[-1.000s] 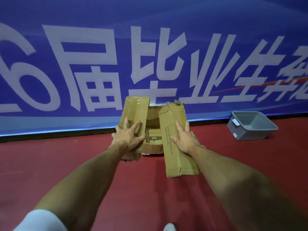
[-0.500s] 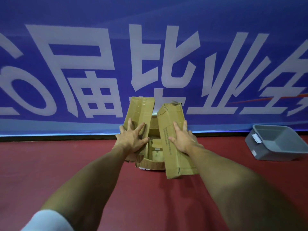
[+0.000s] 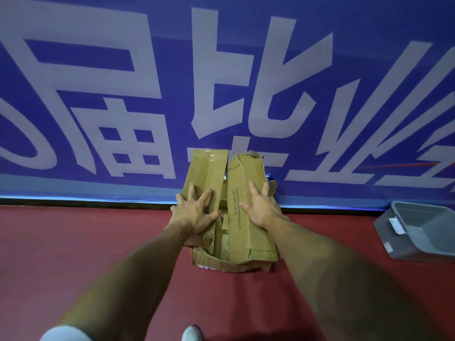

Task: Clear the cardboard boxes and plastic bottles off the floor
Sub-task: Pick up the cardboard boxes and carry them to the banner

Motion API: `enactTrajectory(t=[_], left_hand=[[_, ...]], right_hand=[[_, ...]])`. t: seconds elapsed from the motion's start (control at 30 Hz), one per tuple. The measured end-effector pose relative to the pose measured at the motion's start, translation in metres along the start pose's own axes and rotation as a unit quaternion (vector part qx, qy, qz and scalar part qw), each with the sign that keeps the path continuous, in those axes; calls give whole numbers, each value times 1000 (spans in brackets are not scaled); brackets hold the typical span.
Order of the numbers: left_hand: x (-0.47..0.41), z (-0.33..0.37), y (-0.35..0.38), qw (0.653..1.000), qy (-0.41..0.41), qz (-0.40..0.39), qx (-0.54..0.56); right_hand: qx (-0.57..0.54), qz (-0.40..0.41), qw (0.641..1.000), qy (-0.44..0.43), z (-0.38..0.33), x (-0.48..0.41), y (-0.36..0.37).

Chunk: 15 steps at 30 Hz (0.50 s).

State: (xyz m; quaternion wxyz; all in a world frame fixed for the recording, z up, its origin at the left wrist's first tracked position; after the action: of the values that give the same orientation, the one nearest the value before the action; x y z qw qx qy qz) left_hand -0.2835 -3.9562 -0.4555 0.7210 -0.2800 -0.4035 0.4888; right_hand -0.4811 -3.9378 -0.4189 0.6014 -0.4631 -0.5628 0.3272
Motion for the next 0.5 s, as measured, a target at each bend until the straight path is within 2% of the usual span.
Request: enactTrajectory(t=[0.27, 0.4, 0.5], left_hand=[[-80, -9, 43, 999, -10, -45, 16], [-131, -9, 102, 997, -24, -47, 53], [-176, -37, 157, 996, -34, -56, 63]], right_hand=[[-18, -48, 998, 29, 25, -83, 48], [-22, -67, 996, 50, 44, -142, 104], [-34, -74, 995, 49, 57, -195, 161]])
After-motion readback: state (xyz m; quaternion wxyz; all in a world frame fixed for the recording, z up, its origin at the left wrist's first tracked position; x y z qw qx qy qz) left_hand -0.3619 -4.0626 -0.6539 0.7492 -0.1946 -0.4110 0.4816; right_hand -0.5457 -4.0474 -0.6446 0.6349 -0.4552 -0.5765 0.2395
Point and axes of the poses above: each hand's wrist, its own x-axis away from the middle knuckle, its own y-axis out of the palm, z = x × y, the point moved 5 cm from there along -x, towards the middle knuckle, and after that the axes turned 15 degrees about x, right-handed, at the moved point
